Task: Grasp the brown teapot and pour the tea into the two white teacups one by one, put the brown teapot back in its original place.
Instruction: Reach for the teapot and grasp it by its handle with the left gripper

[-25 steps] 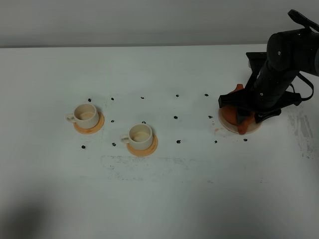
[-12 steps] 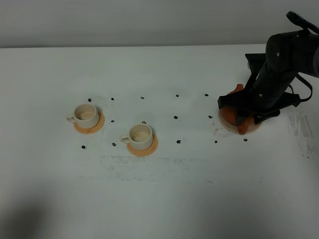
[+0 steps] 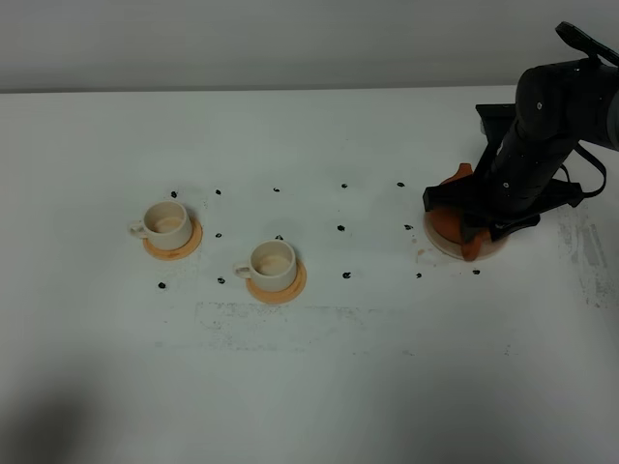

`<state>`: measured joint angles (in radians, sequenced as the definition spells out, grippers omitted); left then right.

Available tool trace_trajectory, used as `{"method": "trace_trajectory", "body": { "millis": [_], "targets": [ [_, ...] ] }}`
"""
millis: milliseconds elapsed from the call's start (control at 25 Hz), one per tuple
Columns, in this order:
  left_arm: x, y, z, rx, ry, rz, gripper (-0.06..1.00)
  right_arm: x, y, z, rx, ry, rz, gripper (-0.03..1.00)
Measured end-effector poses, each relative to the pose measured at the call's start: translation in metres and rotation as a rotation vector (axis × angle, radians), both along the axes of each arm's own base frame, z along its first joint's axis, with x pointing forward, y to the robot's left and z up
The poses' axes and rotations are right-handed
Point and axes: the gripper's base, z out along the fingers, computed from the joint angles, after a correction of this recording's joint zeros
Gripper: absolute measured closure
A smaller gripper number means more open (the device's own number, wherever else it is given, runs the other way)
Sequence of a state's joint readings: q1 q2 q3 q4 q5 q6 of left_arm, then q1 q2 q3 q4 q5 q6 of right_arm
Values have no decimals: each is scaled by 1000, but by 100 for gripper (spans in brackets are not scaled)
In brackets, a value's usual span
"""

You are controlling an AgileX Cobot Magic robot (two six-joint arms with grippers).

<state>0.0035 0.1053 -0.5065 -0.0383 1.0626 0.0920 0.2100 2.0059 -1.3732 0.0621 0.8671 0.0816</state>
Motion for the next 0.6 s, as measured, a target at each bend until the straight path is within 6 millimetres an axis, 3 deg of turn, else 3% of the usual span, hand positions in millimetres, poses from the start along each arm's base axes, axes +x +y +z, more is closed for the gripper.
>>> {"method": "trace_trajectory", "body": {
  "millis": [600],
  "targets": [
    [0, 0, 0, -1, 0, 1, 48, 0, 0, -5, 1, 15, 17, 62]
  ]
}}
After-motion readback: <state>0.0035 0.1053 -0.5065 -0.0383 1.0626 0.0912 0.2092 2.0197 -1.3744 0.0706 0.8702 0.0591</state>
